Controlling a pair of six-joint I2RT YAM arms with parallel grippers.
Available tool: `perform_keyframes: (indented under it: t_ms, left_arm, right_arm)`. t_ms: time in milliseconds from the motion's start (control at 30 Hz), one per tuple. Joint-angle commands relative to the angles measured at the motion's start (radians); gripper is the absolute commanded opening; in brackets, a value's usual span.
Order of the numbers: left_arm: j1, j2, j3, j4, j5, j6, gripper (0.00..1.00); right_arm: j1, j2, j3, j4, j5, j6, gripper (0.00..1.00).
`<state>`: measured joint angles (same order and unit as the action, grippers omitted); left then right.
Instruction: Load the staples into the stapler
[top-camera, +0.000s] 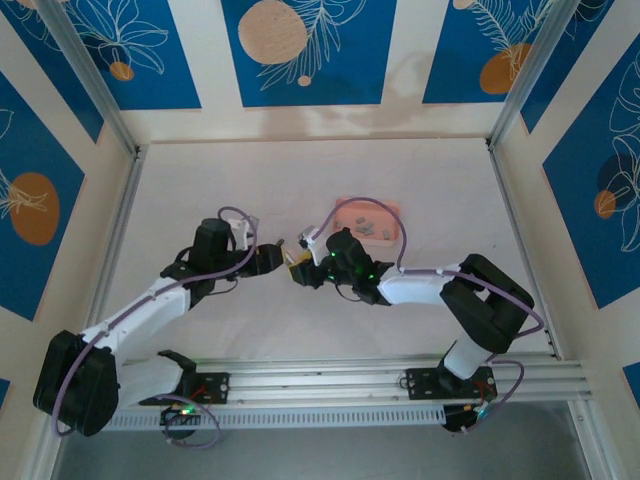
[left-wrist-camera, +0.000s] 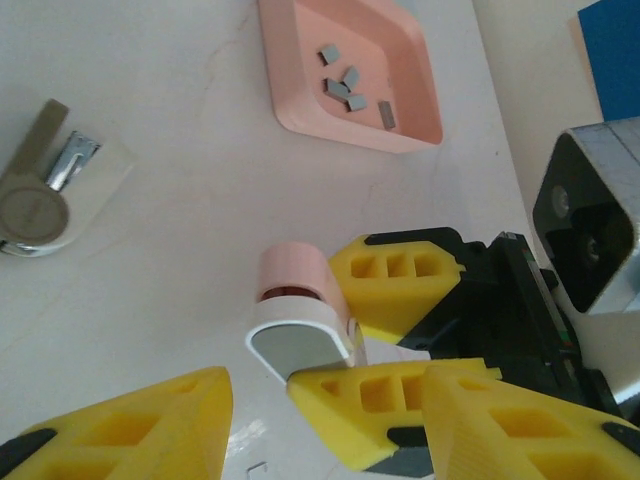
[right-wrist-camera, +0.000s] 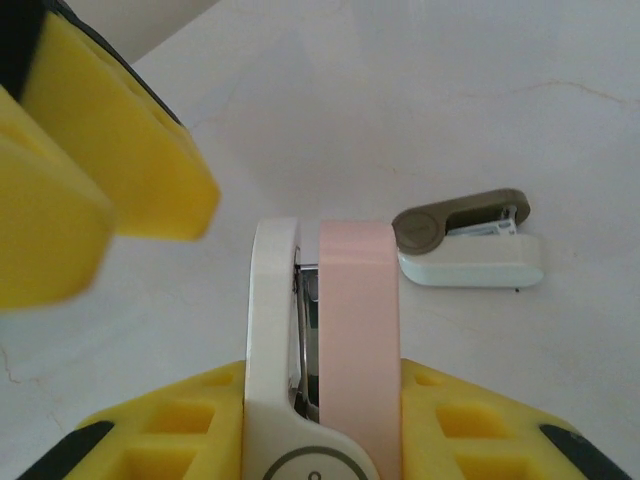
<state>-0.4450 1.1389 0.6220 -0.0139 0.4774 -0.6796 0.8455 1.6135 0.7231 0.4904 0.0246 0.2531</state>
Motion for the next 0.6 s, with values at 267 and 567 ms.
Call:
perform_keyframes:
  t_ms: [267, 567]
  left_arm:
    - [-0.011, 0.013, -0.007, 0.086, -0.031, -0.069, 0.57]
    - [-0.012, 0.030, -0.029, 0.117, -0.072, -0.127, 0.54]
  right_arm:
    - [0.042, -0.039, -0.019, 0.135, 0.021, -0.055, 0.32]
    - [0.046, -0.042, -0.019, 0.136, 0.066, -0.034, 0.32]
